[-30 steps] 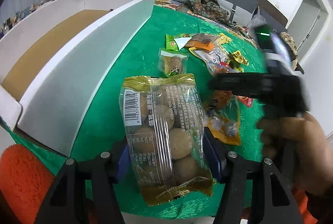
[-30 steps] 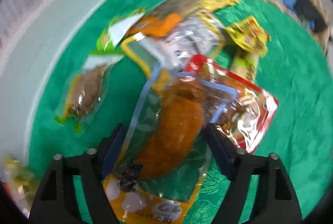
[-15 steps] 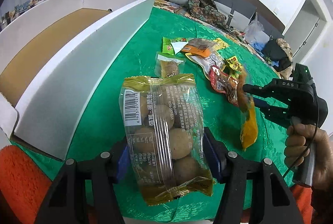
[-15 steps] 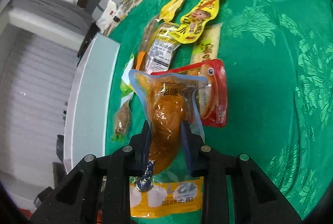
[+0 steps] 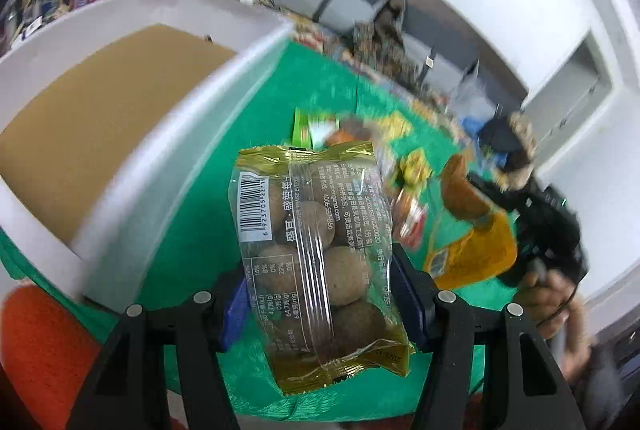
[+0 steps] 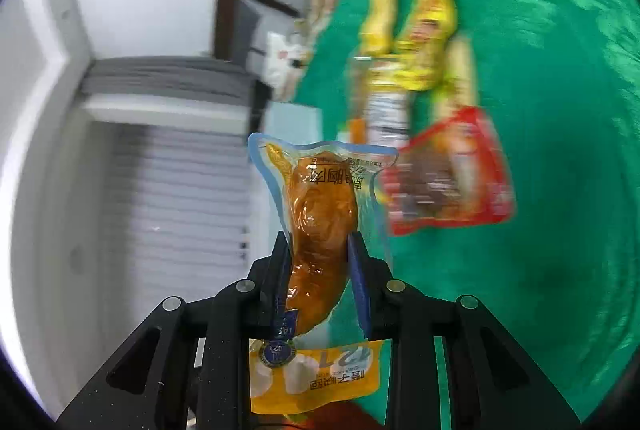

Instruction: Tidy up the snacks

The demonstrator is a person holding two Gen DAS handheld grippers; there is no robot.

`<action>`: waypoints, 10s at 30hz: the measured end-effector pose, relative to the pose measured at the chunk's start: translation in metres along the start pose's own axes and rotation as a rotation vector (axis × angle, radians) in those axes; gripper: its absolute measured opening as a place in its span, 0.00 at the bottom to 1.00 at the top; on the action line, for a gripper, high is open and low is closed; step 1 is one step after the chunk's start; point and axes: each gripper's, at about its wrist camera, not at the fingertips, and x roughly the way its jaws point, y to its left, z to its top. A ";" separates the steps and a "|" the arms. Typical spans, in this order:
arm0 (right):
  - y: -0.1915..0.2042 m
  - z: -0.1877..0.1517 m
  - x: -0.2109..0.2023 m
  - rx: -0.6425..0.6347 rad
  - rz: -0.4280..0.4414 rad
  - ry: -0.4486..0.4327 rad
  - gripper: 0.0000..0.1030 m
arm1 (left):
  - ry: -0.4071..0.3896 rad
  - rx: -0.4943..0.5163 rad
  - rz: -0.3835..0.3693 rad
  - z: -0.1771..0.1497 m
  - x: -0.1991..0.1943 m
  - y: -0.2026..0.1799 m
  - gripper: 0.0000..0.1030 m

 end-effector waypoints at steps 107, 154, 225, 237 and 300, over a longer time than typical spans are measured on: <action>-0.071 0.021 -0.121 -0.548 -1.124 -0.293 0.81 | 0.136 0.452 0.300 -0.058 0.195 -0.088 1.00; -0.071 0.021 -0.122 -0.549 -1.122 -0.291 0.81 | 0.133 0.452 0.303 -0.058 0.195 -0.088 1.00; -0.071 0.020 -0.122 -0.549 -1.121 -0.290 0.82 | 0.298 0.363 0.396 0.044 0.222 -0.027 0.55; -0.071 0.020 -0.122 -0.549 -1.121 -0.289 0.82 | 0.269 0.357 0.350 0.004 0.190 -0.034 0.55; 0.021 0.035 0.046 -0.743 -0.626 0.213 0.81 | 0.122 0.373 0.367 -0.003 0.198 -0.019 1.00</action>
